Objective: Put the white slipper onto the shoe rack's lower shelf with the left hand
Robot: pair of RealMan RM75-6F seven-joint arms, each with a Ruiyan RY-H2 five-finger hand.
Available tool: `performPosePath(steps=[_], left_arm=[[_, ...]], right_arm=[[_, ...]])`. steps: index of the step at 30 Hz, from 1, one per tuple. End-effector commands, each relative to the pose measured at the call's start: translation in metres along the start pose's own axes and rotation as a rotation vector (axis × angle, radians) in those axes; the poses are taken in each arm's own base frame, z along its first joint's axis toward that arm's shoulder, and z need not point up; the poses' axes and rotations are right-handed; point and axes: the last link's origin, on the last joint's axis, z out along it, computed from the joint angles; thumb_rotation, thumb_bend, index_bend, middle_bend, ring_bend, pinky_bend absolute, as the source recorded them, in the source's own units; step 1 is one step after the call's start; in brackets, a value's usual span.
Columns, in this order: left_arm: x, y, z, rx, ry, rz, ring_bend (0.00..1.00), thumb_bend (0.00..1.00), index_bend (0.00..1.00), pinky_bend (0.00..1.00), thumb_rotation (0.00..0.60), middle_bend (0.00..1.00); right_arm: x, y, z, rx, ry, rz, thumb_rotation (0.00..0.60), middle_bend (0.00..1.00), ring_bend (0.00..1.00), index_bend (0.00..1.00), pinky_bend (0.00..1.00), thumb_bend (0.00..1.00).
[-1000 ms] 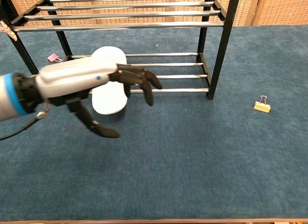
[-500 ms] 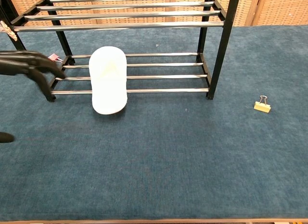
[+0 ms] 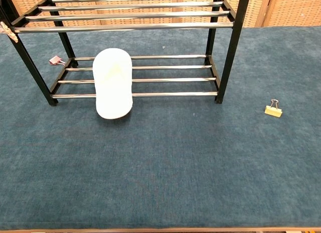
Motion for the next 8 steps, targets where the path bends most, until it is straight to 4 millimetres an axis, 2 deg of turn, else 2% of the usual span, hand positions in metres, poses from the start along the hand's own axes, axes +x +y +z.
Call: performPosePath(steps=[1, 8], left_arm=[[0.0084, -0.0067, -0.0036, 0.137, 0.07, 0.035, 0.0, 0.03, 0.0, 0.0, 0.6, 0.0], [0.0118, -0.0116, 0.0024, 0.146, 0.117, 0.045, 0.0, 0.03, 0.0, 0.0, 0.6, 0.0]], right_arm=[[0.0005, -0.0005, -0.0007, 0.004, 0.002, -0.001, 0.6, 0.0, 0.0, 0.0, 0.0, 0.0], [0.0002, -0.0011, -0.0017, 0.007, 0.005, -0.007, 0.6, 0.0, 0.0, 0.0, 0.0, 0.0]])
